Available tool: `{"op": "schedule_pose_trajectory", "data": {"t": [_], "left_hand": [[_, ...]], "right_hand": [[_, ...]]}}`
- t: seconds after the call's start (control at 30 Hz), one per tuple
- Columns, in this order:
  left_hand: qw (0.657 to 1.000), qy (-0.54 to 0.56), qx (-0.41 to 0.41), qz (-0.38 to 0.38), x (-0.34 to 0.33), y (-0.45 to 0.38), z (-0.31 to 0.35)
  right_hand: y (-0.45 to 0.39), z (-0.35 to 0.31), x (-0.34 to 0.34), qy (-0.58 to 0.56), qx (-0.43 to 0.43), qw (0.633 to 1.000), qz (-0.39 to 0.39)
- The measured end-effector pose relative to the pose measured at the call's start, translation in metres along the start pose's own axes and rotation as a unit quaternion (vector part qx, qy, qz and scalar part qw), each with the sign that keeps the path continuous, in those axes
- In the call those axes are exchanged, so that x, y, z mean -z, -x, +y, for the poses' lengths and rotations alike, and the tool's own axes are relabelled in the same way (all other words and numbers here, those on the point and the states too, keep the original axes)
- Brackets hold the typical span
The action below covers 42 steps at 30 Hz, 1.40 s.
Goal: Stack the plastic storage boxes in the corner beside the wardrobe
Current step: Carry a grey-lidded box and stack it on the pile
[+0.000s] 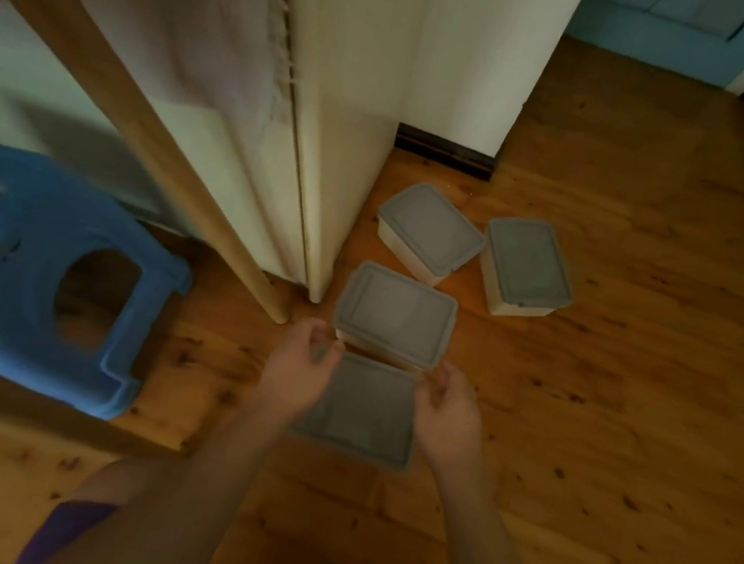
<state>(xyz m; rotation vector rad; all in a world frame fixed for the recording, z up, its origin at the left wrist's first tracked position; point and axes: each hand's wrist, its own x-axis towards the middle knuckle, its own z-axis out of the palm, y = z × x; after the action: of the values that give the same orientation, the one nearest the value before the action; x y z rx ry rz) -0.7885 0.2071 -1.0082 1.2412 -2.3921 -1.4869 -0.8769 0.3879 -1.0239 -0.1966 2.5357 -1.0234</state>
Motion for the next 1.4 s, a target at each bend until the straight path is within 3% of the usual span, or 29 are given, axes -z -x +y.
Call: {"op": "schedule_pose_trajectory", "data": {"t": [0.3,0.57,0.67,0.87,1.17,1.4], "left_hand": [[0.997,-0.016,0.043,-0.056,-0.045,-0.035,-0.070],[0.978,-0.164,0.120,-0.055,-0.067,-0.046,-0.096],[0.978,-0.144,0.136,-0.071,-0.075,-0.049,-0.104],[0.981,-0.119,0.134,-0.072,-0.079,-0.050,-0.119],[0.990,-0.083,0.103,-0.058,-0.067,-0.041,-0.105],[0.995,-0.075,0.072,-0.007,-0.042,-0.024,-0.070]], "right_hand": [[-0.034,0.067,-0.051,0.071,-0.024,0.997,-0.020],[-0.047,0.087,-0.075,0.103,-0.082,0.990,-0.042],[-0.050,0.097,-0.082,0.089,-0.102,0.989,-0.064],[-0.049,0.105,-0.096,0.084,-0.121,0.986,-0.083],[-0.044,0.097,-0.085,0.070,-0.087,0.993,-0.042],[-0.028,0.063,-0.053,0.076,-0.047,0.996,0.012]]}}
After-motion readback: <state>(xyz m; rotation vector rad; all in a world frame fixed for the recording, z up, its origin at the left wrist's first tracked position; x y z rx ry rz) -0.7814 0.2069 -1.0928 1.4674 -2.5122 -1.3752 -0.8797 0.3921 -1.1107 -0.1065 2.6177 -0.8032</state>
